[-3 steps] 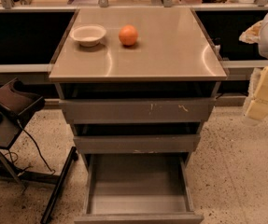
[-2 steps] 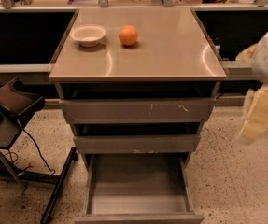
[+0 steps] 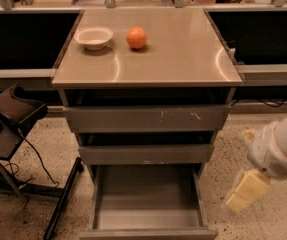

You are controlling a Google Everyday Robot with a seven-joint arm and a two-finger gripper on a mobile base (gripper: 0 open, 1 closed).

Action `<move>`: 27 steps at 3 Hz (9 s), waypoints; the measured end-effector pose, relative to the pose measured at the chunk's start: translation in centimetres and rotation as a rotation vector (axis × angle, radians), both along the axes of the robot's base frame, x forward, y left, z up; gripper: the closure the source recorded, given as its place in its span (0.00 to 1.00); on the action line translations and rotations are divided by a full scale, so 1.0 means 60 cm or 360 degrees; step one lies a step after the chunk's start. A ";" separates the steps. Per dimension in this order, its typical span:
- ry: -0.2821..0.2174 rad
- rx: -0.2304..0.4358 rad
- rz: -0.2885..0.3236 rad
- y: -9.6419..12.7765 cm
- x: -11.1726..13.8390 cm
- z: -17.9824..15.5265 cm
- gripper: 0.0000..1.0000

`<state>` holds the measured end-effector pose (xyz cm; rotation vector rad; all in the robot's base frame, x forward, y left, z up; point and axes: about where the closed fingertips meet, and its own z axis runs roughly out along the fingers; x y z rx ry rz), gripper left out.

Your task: Close bottom drawer

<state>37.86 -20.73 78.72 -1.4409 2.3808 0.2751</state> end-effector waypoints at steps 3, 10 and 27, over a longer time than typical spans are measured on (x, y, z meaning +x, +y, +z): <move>0.0425 0.0185 -0.0233 -0.035 -0.078 -0.368 0.00; 0.0202 -0.0354 -0.0120 -0.053 -0.042 -0.661 0.00; 0.0483 0.0297 0.0708 -0.061 -0.055 -0.967 0.00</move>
Offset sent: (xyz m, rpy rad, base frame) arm -0.0650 -0.0378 -0.3091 0.1441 0.3743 -0.2198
